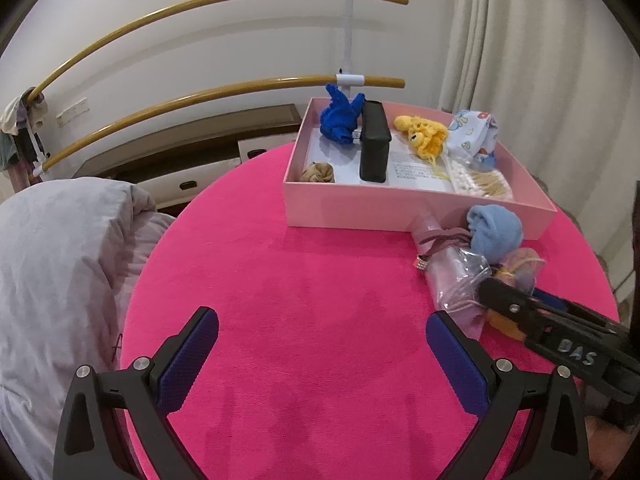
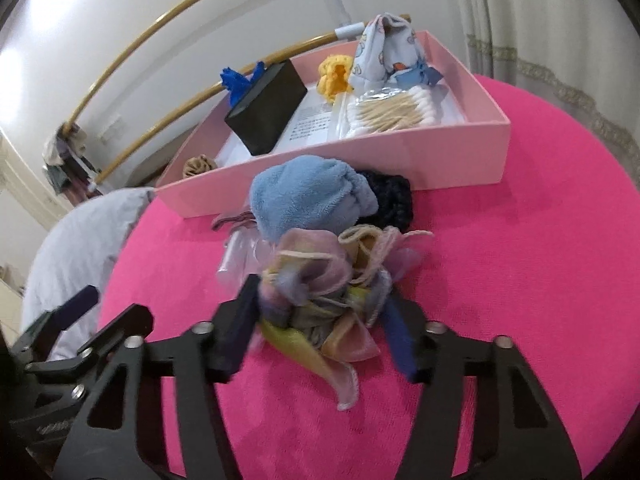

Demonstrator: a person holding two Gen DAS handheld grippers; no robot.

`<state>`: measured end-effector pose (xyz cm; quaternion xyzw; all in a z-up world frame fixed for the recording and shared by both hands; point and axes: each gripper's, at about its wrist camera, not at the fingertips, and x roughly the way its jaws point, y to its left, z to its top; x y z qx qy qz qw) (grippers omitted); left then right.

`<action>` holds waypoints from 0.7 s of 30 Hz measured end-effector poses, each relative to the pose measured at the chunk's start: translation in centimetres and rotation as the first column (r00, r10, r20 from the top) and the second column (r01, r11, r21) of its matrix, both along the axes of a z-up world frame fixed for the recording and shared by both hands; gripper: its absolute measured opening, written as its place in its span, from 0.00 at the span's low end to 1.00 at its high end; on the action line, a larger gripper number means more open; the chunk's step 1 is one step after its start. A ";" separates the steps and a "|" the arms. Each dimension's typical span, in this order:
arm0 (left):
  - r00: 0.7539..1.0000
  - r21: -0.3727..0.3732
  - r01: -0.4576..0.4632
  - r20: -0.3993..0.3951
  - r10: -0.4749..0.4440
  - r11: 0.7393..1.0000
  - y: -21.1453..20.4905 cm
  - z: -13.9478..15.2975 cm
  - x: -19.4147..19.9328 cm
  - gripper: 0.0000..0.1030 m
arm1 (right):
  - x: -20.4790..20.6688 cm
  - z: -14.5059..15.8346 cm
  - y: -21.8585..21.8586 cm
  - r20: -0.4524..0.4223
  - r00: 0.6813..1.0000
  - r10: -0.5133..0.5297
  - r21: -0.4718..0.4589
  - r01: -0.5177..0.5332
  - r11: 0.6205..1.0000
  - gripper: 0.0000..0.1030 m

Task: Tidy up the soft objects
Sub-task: 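Grasp the organza scrunchie with the right tool while the left tool grasps the clear plastic bag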

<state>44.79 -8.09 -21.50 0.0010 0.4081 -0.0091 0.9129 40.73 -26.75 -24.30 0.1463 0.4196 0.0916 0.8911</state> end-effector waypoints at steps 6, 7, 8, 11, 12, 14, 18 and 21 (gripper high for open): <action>1.000 -0.013 0.027 0.007 -0.027 1.000 -0.9 0.2 -0.2 1.00 | -2.5 0.8 -1.6 0.010 1.000 -0.022 -0.018 0.023 1.000 0.47; 0.999 -0.017 0.041 0.008 -0.041 0.999 -1.4 0.2 -0.2 1.00 | -2.7 0.8 -1.8 0.010 1.000 -0.030 -0.028 0.030 0.999 0.47; 0.999 -0.019 0.051 0.009 -0.051 0.999 -1.7 0.3 -0.2 1.00 | -3.0 0.8 -2.1 0.008 0.999 -0.040 -0.049 0.040 0.998 0.47; 0.996 -0.018 0.093 0.008 -0.093 0.995 -3.2 0.1 0.2 1.00 | -3.2 0.7 -2.8 0.004 0.998 -0.060 -0.076 0.060 0.995 0.47; 0.994 -0.013 0.108 0.004 -0.108 0.994 -3.8 0.0 0.4 1.00 | -3.2 0.8 -3.0 0.005 0.998 -0.063 -0.081 0.063 0.995 0.47; 0.992 -0.002 0.125 -0.003 -0.125 0.992 -4.9 -0.5 1.2 1.00 | -3.2 1.0 -3.1 0.010 0.998 -0.068 -0.103 0.069 0.992 0.47; 0.991 0.019 0.129 -0.036 -0.128 0.992 -6.2 -2.1 3.3 0.99 | -3.2 1.2 -4.2 0.016 0.996 -0.085 -0.112 0.087 0.990 0.47; 0.988 0.037 0.137 -0.076 -0.134 0.990 -7.5 -3.6 5.3 0.89 | -3.1 1.2 -4.5 0.019 0.996 -0.090 -0.123 0.091 0.988 0.47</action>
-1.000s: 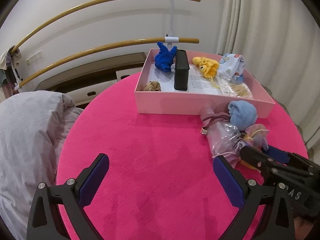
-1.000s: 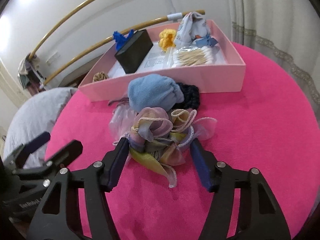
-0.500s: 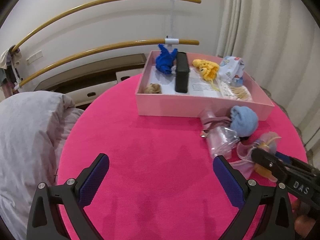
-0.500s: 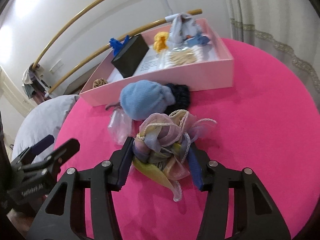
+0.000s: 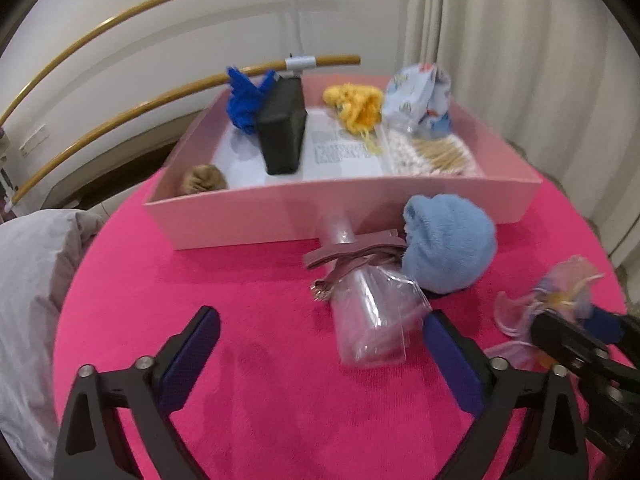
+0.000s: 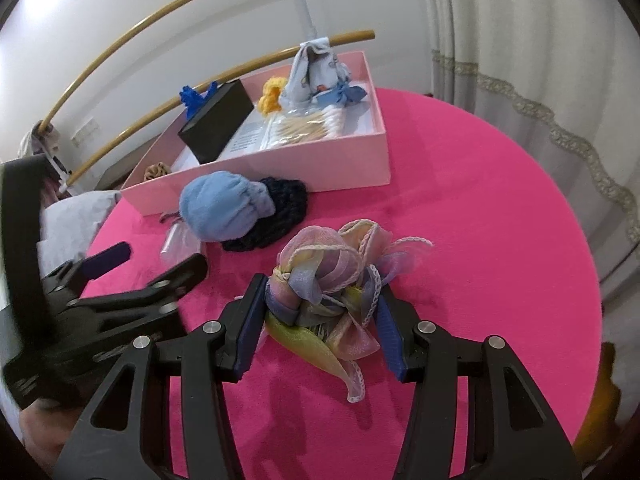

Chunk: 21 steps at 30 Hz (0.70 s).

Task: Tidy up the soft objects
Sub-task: 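Grasp the organza scrunchie with the right tool while the left tool grasps the clear plastic bag, then carry the plastic bag and organza scrunchie into the pink box and open both tools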

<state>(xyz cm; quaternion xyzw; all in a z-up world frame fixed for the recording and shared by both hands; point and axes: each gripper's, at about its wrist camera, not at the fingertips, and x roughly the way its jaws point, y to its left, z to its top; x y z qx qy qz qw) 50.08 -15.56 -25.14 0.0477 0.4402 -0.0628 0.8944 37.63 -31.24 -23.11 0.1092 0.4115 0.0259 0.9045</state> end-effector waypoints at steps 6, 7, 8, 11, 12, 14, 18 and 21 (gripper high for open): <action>1.000 -0.071 0.002 -0.016 -0.003 0.997 0.3 -0.5 2.2 0.50 | 0.3 -0.3 -0.2 -0.005 1.000 0.009 0.013 -0.009 1.000 0.47; 1.000 -0.083 0.004 -0.018 -0.005 0.997 0.6 -0.6 2.4 0.42 | 0.3 -0.3 -0.1 -0.005 1.000 0.012 0.016 -0.012 1.000 0.47; 1.000 -0.096 0.006 -0.020 -0.008 0.995 1.0 -0.6 2.4 0.34 | 0.2 -0.3 -0.1 -0.004 1.000 0.014 0.017 -0.014 1.000 0.47; 1.000 -0.133 -0.002 -0.029 -0.001 0.991 2.5 -0.5 2.2 0.29 | 0.1 -0.1 0.3 0.000 1.000 0.022 0.019 -0.022 1.000 0.47; 1.000 -0.140 -0.009 -0.031 0.005 0.990 3.0 -0.5 2.0 0.28 | 0.0 0.0 0.5 0.001 1.000 0.026 0.017 -0.026 1.000 0.47; 0.999 -0.140 -0.021 -0.032 0.016 0.990 3.7 -0.4 1.3 0.28 | -0.2 0.2 0.8 0.005 0.999 0.036 0.015 -0.036 0.999 0.47; 0.999 -0.140 -0.043 -0.026 0.040 0.989 5.0 0.1 -0.6 0.28 | -0.7 0.7 1.6 0.016 0.999 0.042 -0.001 -0.042 0.999 0.47; 0.999 -0.139 -0.053 -0.015 0.052 0.989 5.7 0.9 -2.2 0.28 | -1.2 1.3 2.0 0.027 0.999 0.042 -0.012 -0.042 0.999 0.47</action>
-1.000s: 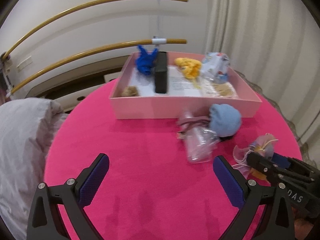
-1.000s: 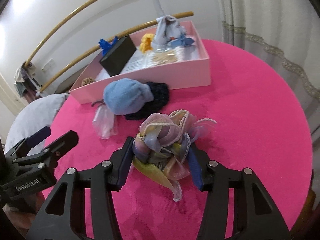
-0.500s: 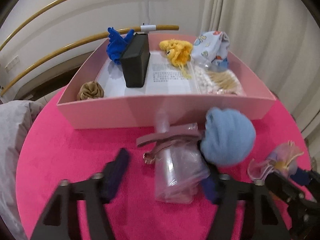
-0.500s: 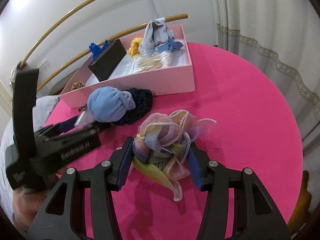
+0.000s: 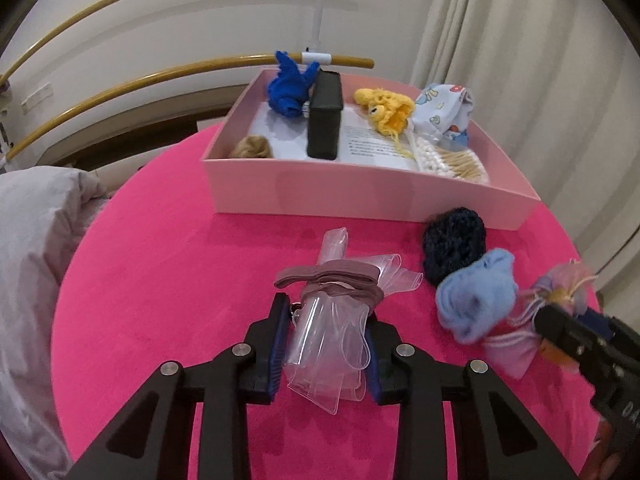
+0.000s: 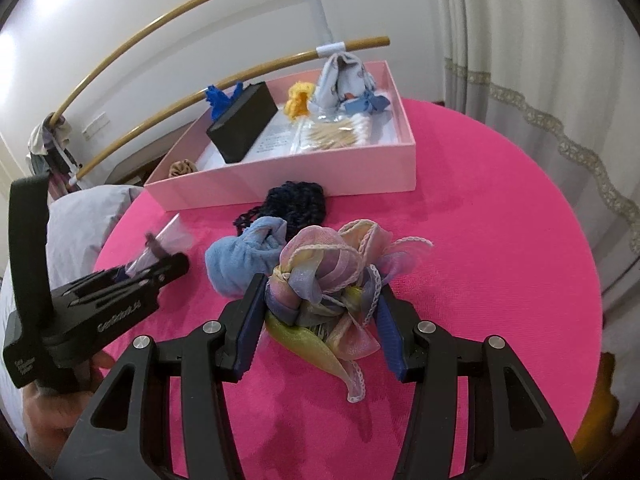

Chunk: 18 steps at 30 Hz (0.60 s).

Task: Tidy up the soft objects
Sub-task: 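Carry the plastic bag and organza scrunchie into the pink box and open both tools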

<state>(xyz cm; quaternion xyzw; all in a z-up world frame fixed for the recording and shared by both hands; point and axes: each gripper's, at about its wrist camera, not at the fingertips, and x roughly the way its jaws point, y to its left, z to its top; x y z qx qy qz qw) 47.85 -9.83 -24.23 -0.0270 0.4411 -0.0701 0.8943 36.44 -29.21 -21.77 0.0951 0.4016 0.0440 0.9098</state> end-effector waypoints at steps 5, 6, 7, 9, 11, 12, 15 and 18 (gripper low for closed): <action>1.000 0.013 -0.009 0.027 0.009 1.000 0.7 1.5 -2.4 0.28 | -1.1 1.5 0.9 0.028 1.000 0.009 -0.016 -0.008 1.000 0.47; 0.999 0.012 -0.011 0.031 0.010 1.000 0.8 1.8 -2.8 0.28 | -1.3 1.7 1.1 0.032 0.999 0.012 -0.018 -0.012 1.000 0.47; 0.999 0.010 -0.013 0.034 0.013 1.000 0.9 2.1 -3.2 0.28 | -1.5 2.0 1.3 0.037 0.999 0.015 -0.020 -0.014 1.000 0.47; 0.999 0.013 -0.014 0.050 0.013 1.000 1.2 2.7 -4.0 0.28 | -1.9 2.5 1.6 0.047 0.999 0.020 -0.026 -0.019 0.999 0.47; 0.998 0.013 -0.016 0.060 0.015 1.000 1.5 3.4 -4.8 0.28 | -2.4 3.1 1.8 0.058 0.998 0.025 -0.028 -0.023 0.999 0.47; 0.998 0.013 -0.018 0.065 0.017 1.000 1.7 3.7 -5.0 0.28 | -2.4 3.3 1.9 0.062 0.998 0.026 -0.029 -0.024 0.999 0.47; 0.996 0.017 -0.026 0.082 0.024 1.000 2.0 4.7 -6.0 0.28 | -2.8 4.2 2.2 0.078 0.996 0.032 -0.033 -0.029 0.999 0.47; 0.994 0.023 -0.033 0.104 0.030 0.999 2.4 5.8 -6.8 0.29 | -3.0 5.0 2.5 0.094 0.995 0.039 -0.033 -0.037 0.999 0.47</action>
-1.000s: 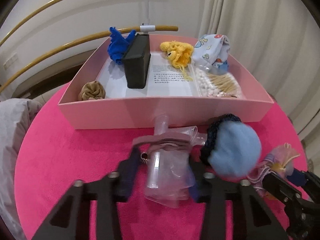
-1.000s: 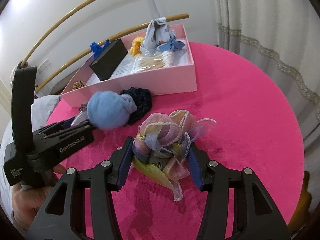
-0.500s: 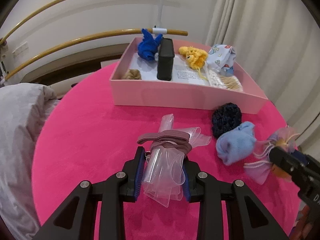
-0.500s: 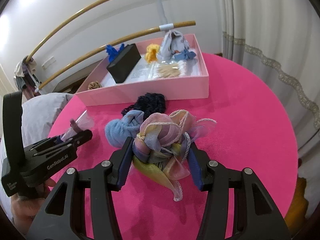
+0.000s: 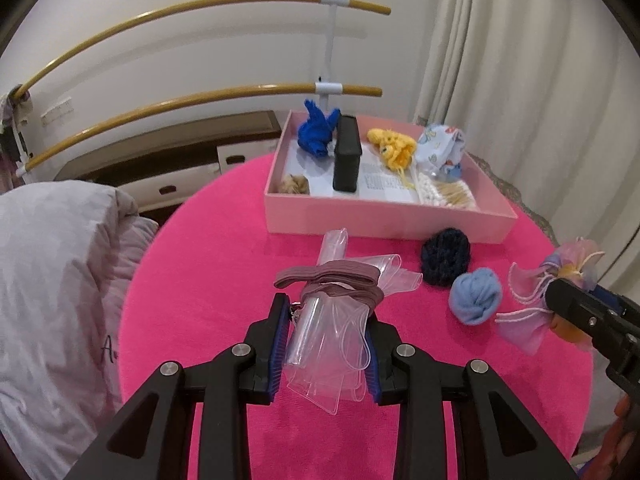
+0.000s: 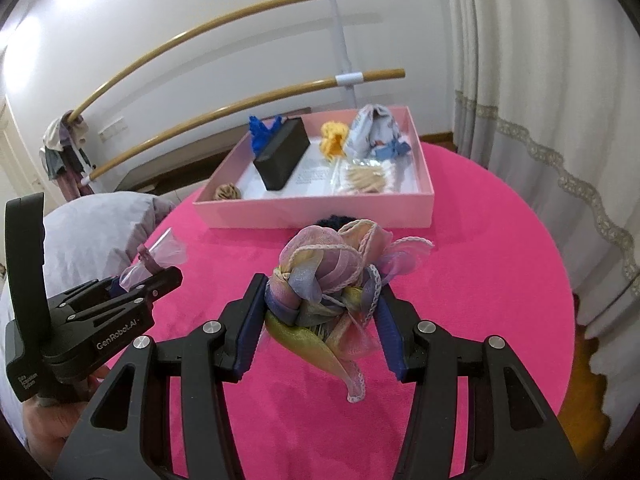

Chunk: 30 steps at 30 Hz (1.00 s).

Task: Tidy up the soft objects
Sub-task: 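Carry the plastic bag and organza scrunchie into the pink box and open both tools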

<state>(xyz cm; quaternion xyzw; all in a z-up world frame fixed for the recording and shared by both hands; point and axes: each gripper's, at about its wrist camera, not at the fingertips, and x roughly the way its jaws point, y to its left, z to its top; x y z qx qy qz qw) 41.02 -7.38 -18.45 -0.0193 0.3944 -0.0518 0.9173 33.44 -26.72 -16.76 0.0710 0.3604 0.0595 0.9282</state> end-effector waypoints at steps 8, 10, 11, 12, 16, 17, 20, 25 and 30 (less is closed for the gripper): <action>0.999 0.006 -0.010 0.053 0.010 1.000 0.9 3.1 -1.2 0.29 | 0.9 3.1 0.5 0.058 0.998 0.023 -0.022 -0.021 1.000 0.47; 0.997 0.002 -0.009 0.073 0.009 1.000 1.1 4.3 -1.1 0.29 | 1.3 4.2 0.6 0.078 0.996 0.030 -0.026 -0.028 0.999 0.47; 0.997 0.001 -0.009 0.082 0.009 1.000 1.1 4.7 -1.1 0.29 | 1.8 5.2 0.6 0.096 0.995 0.034 -0.032 -0.031 0.999 0.47; 0.996 -0.002 -0.009 0.094 0.009 1.000 1.2 5.3 -0.9 0.29 | 2.0 5.7 0.6 0.105 0.994 0.038 -0.031 -0.035 0.999 0.47; 0.990 -0.012 0.000 0.143 0.002 1.000 1.5 8.2 0.1 0.29 | 4.1 8.5 0.3 0.140 0.989 0.050 -0.030 -0.047 0.998 0.47; 0.988 -0.012 0.002 0.153 0.000 1.000 1.6 8.8 0.5 0.29 | 4.9 9.3 0.2 0.147 0.988 0.056 -0.027 -0.052 0.998 0.47; 0.986 -0.024 0.012 0.164 -0.008 1.000 1.7 10.3 2.1 0.29 | 6.6 10.6 0.2 0.151 0.986 0.066 -0.017 -0.065 0.998 0.47; 0.987 -0.024 0.028 0.159 -0.023 0.999 1.2 11.6 4.8 0.29 | 9.9 11.7 0.4 0.129 0.989 0.077 -0.013 -0.076 0.997 0.47; 0.987 -0.015 0.044 0.156 -0.041 0.999 0.6 12.6 8.0 0.29 | 13.5 11.7 0.3 0.085 0.994 0.071 -0.011 -0.070 0.997 0.47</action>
